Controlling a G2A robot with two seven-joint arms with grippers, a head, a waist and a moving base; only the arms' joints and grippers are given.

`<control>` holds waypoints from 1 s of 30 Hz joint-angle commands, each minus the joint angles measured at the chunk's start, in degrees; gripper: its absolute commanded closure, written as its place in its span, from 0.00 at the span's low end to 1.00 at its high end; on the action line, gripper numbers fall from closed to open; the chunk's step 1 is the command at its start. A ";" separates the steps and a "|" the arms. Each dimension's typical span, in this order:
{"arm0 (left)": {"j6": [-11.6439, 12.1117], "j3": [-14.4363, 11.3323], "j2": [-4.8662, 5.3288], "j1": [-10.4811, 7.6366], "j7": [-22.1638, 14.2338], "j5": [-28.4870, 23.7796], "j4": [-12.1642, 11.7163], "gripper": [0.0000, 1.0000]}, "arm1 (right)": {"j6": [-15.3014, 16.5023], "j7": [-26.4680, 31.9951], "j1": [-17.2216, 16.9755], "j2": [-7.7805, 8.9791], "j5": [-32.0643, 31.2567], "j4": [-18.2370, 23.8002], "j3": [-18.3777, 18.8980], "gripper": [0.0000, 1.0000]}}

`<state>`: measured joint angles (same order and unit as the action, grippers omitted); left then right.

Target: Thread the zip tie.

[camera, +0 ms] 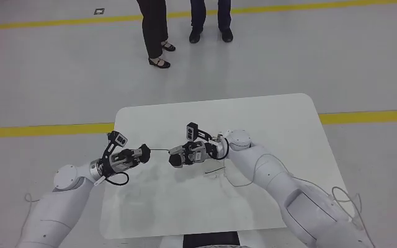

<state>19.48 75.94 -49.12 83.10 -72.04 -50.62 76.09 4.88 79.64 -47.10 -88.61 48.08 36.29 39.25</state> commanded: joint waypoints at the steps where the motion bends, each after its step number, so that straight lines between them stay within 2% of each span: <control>1: 0.00 0.00 0.00 0.00 0.00 0.00 0.00 1.00 | 1.62 0.00 0.14 -0.13 -0.17 -0.41 -0.02 0.82; 5: 0.00 0.00 0.00 0.00 0.00 0.00 0.00 1.00 | 3.89 0.00 0.49 -0.49 -0.48 -1.19 -0.01 0.81; 12: 0.00 0.00 0.00 0.00 0.00 0.00 0.00 1.00 | 5.56 0.00 1.12 -1.32 0.02 -2.58 0.16 0.79; 17: 0.00 0.00 0.00 0.00 0.00 0.00 0.00 1.00 | 6.56 0.00 1.48 -1.75 0.26 -3.38 0.34 0.84; 22: 0.00 0.00 0.00 0.00 0.00 0.00 0.00 1.00 | 6.88 0.00 1.77 -2.06 0.06 -3.87 0.28 0.84; 30: 0.00 0.00 0.00 0.00 0.00 0.00 0.00 1.00 | 7.54 0.00 2.11 -2.38 -0.44 -4.61 0.43 0.93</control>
<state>19.48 75.94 -49.12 83.10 -72.04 -50.62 76.09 12.35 79.64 -45.03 -90.95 47.72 31.74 39.64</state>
